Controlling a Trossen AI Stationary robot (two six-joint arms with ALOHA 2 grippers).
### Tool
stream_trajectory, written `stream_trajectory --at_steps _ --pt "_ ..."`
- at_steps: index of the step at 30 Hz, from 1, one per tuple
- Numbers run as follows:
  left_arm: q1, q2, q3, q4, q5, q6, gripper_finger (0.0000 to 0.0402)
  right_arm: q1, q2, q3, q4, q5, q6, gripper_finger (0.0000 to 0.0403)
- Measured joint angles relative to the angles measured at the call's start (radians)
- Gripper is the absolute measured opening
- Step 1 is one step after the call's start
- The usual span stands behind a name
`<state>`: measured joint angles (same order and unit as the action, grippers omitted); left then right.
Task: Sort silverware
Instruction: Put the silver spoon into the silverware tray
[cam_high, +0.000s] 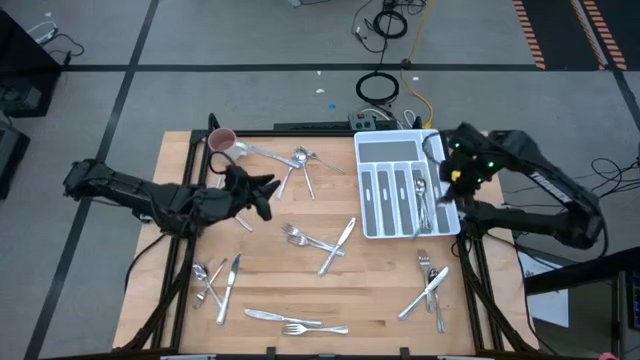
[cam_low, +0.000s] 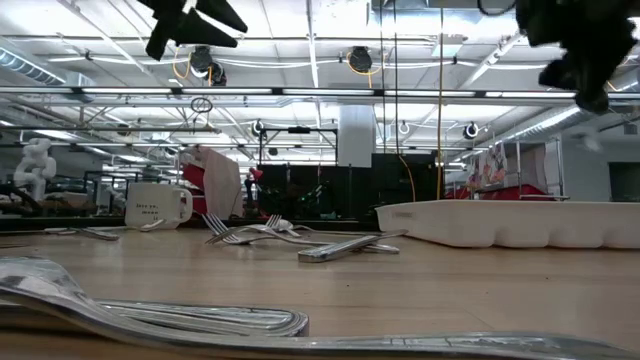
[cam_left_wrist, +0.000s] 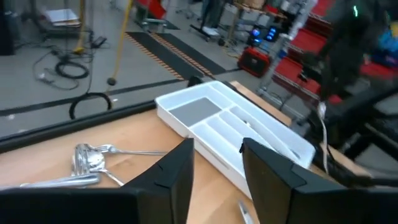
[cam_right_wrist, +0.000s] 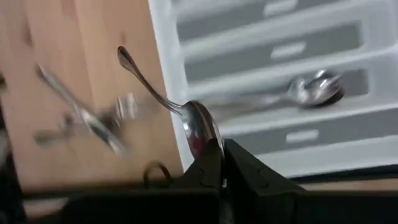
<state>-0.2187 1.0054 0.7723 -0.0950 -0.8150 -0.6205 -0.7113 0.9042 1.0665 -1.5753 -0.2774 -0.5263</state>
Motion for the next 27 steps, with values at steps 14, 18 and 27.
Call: stream_trajectory --at_steps 14,18,27 --pt "0.108 0.000 0.000 0.063 0.000 -0.004 0.0141 -0.080 0.210 0.020 0.007 0.303 -0.332 0.0000" --pt "0.114 0.000 0.000 0.061 0.000 -0.003 0.0141 -0.086 0.278 0.055 0.006 0.309 -0.367 0.0000" --pt "0.114 0.000 0.000 0.024 0.000 -0.002 0.0141 -0.085 0.361 0.082 0.004 0.266 -0.402 0.0000"
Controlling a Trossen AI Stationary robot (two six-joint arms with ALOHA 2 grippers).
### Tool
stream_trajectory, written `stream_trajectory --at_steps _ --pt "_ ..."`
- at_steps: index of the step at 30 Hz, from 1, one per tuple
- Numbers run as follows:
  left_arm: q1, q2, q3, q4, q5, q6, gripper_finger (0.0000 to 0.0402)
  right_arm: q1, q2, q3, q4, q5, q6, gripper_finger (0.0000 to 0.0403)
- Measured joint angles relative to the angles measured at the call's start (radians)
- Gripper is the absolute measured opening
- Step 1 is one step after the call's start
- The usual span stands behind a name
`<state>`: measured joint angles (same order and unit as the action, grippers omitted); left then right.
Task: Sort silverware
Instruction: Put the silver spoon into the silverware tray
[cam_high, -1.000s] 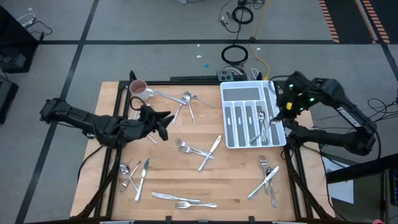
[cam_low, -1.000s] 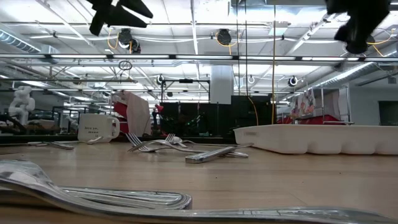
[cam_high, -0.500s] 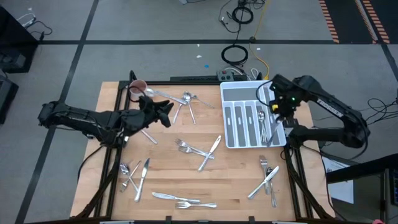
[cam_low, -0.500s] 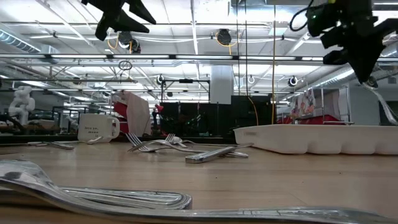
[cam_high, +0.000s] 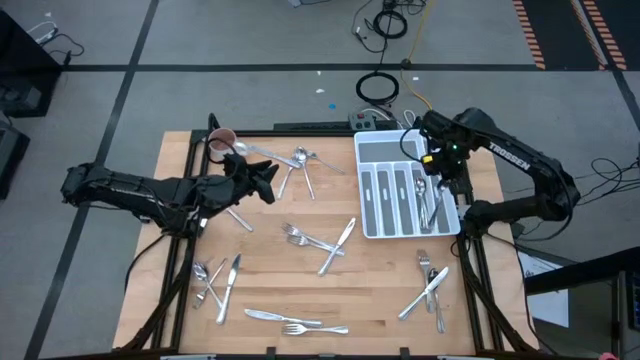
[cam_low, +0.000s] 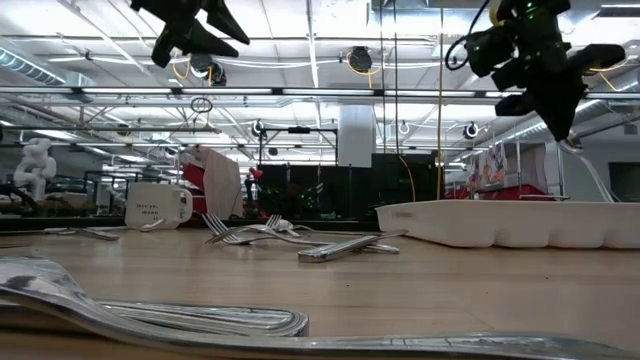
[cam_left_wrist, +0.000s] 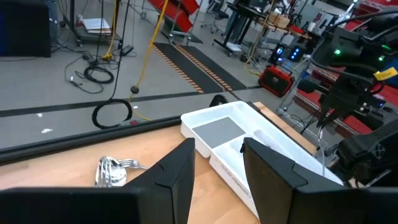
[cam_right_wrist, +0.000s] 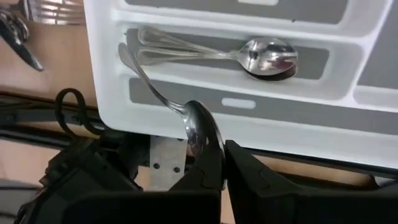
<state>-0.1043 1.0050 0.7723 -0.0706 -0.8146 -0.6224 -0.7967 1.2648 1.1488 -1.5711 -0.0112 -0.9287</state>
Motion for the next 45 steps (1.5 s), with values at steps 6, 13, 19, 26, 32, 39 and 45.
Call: stream_trajectory --at_steps 6,13,19,26,32,39,45 --pt "0.000 0.000 0.000 -0.002 0.000 0.000 0.0141 0.000 0.087 0.000 0.008 0.000 -0.004 0.0000" --pt "-0.001 0.000 0.000 -0.032 0.027 0.000 0.0141 0.000 0.159 0.000 0.076 -0.021 -0.034 0.0000" --pt "0.000 0.000 0.000 -0.046 0.027 0.001 0.0141 0.000 0.218 0.000 0.124 -0.016 -0.060 0.0000" --pt "0.000 0.000 0.000 -0.047 0.027 0.001 0.0141 0.000 0.243 0.000 0.193 -0.015 -0.088 0.0000" --pt "0.000 0.000 0.000 -0.053 0.027 0.002 0.0141 -0.020 0.243 0.000 0.215 -0.016 -0.107 0.0000" --pt "0.000 0.000 0.000 -0.053 0.027 0.002 0.0141 -0.041 0.243 0.000 0.267 -0.010 -0.124 0.0000" --pt "0.000 0.000 0.000 -0.053 0.027 0.002 0.0141 -0.040 0.243 -0.025 0.349 0.040 -0.138 0.0000"
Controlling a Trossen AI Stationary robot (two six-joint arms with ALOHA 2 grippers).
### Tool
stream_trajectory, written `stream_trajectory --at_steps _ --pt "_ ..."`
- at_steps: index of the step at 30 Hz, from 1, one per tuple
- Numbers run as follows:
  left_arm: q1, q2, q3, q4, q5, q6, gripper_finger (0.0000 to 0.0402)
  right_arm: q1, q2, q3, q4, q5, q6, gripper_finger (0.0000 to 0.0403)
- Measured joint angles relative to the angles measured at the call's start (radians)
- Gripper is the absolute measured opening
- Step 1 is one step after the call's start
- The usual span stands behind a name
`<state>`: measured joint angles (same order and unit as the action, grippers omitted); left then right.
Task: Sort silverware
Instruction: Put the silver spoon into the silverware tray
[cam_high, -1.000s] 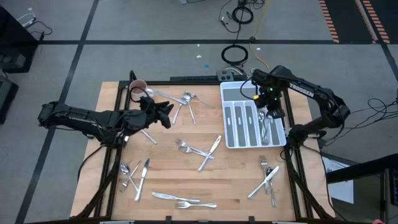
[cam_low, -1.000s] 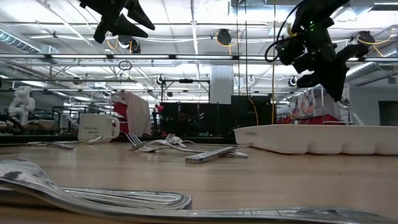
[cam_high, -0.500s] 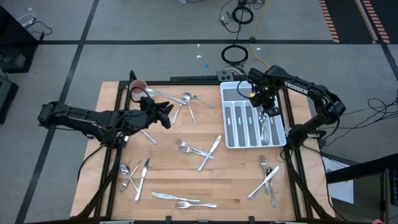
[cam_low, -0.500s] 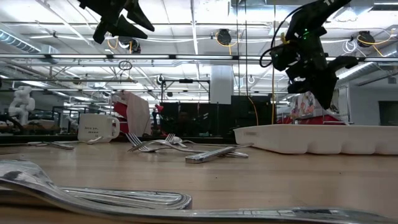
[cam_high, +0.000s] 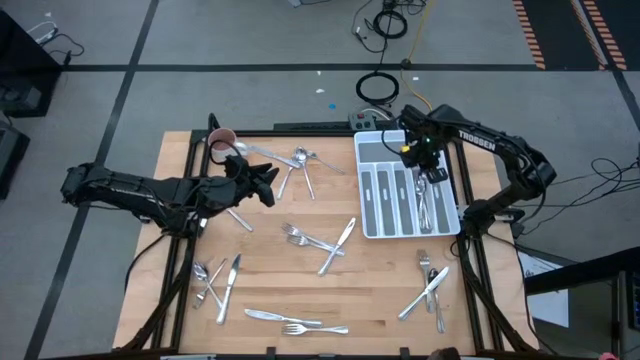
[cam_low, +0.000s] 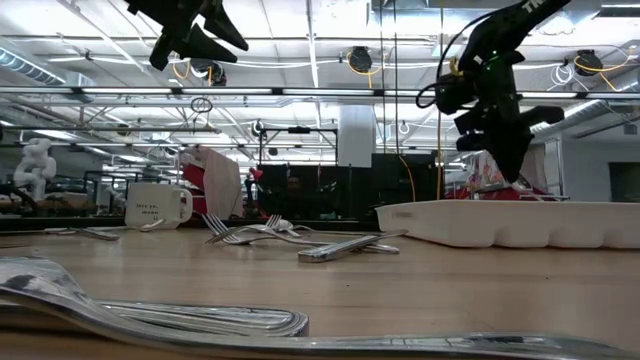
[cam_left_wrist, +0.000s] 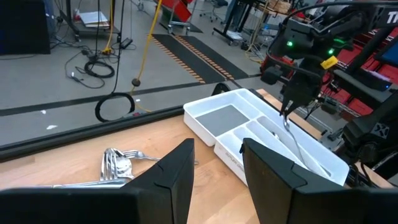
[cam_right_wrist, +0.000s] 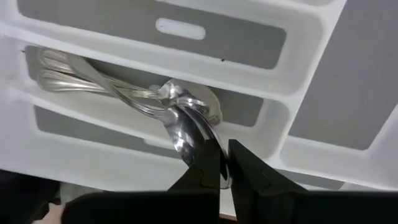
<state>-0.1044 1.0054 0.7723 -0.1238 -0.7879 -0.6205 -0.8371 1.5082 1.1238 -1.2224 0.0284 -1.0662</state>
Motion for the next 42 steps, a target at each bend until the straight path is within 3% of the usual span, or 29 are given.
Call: stream_trajectory --at_steps 22,36,42 --pt "0.000 0.000 0.000 0.000 -0.006 0.000 0.0141 0.001 0.000 -0.160 0.241 0.027 0.025 0.0000" --pt "0.000 0.000 0.000 0.000 -0.012 0.007 0.0141 0.001 0.000 -0.181 0.273 0.024 0.084 0.0001" --pt "0.000 0.000 0.000 0.000 -0.012 0.007 0.0141 0.001 0.000 -0.181 0.277 0.027 0.142 0.0025"
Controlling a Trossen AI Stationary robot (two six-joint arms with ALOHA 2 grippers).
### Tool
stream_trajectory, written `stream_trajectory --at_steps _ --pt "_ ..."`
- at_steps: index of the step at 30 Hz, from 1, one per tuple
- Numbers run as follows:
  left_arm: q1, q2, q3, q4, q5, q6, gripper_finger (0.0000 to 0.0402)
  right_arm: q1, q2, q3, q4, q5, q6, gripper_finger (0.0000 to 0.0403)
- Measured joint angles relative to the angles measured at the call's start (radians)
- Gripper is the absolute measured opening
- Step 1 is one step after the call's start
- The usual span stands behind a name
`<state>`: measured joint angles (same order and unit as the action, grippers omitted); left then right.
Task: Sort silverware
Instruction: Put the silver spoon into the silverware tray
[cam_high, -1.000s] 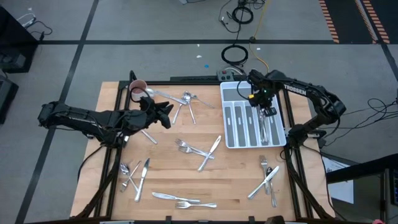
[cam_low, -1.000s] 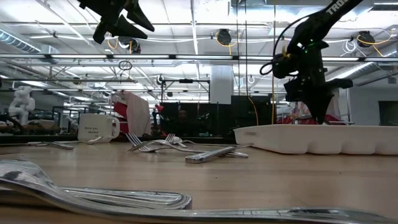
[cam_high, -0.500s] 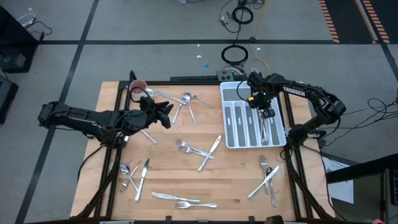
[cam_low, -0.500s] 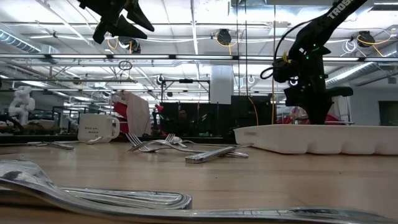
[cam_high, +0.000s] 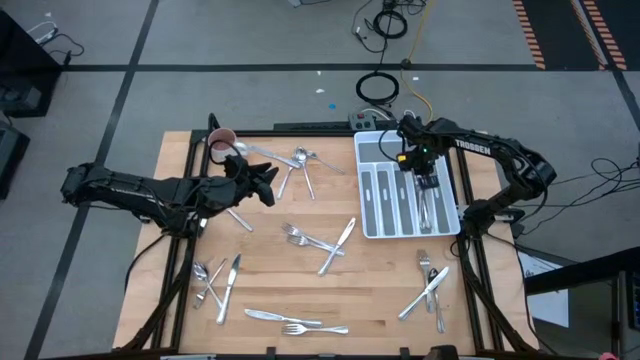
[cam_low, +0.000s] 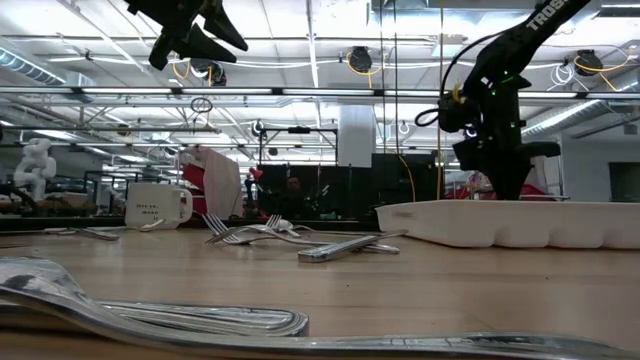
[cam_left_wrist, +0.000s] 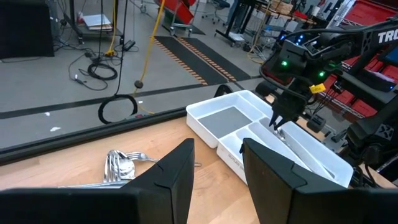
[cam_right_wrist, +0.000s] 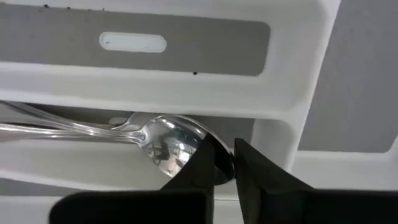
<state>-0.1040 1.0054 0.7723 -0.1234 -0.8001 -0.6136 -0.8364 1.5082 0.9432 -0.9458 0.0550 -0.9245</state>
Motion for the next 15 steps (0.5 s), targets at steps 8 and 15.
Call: stream_trajectory --at_steps 8,15 --pt "0.000 0.000 0.000 0.000 0.000 0.000 0.0141 0.000 0.000 0.000 0.001 0.003 0.050 0.0054" --pt "0.000 0.000 0.000 0.000 0.000 0.000 0.0141 0.000 0.000 0.000 -0.009 -0.007 0.057 0.0064"
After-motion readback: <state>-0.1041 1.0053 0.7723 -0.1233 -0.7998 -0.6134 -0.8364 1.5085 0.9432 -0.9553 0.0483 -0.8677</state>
